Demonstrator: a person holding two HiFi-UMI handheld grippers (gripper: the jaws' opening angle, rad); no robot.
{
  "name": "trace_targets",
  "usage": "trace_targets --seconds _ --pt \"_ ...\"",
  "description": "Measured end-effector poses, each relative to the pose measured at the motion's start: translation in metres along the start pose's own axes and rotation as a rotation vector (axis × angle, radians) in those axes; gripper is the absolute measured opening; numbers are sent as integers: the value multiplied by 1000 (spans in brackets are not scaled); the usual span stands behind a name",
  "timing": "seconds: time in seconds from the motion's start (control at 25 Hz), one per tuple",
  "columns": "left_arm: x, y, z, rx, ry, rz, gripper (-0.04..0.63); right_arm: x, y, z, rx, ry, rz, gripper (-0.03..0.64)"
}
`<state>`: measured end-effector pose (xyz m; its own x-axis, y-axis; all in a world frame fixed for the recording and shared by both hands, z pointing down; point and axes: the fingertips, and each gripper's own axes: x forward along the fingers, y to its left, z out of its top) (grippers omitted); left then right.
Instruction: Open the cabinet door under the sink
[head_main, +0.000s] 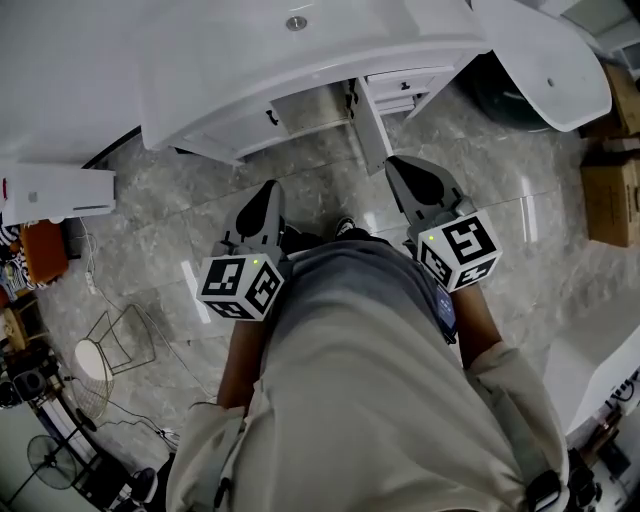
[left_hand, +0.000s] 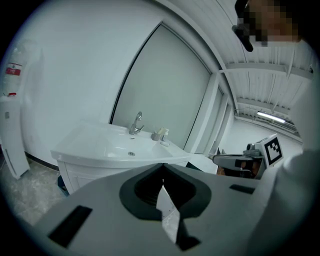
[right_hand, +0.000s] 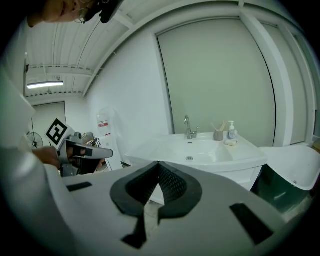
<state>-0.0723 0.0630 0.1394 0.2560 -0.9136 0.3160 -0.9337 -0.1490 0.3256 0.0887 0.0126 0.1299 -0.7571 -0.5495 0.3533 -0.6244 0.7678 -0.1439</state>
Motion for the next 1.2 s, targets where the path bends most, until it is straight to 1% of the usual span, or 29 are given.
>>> trace_targets --seconds 0.12,0.24,0.32,0.44,0.6,0.96,1.2 --pt "-7 7 7 1 -20 35 0 -5 3 9 -21 -8 7 11" --pt "-16 15 15 -5 -35 109 0 -11 -1 16 -47 -29 -10 11" --pt "-19 16 18 -18 -39 132 0 -14 -5 17 -39 -31 -11 11" --pt "-18 15 17 -37 -30 123 0 -16 -10 15 5 -25 3 11" --pt "-18 13 11 -47 -8 141 0 -17 -13 9 25 -14 8 9" --pt "-8 9 0 -60 44 135 -2 -11 -17 -4 17 32 1 11" --pt "-4 15 -2 -60 61 137 -2 -4 -16 -3 -5 48 -5 11"
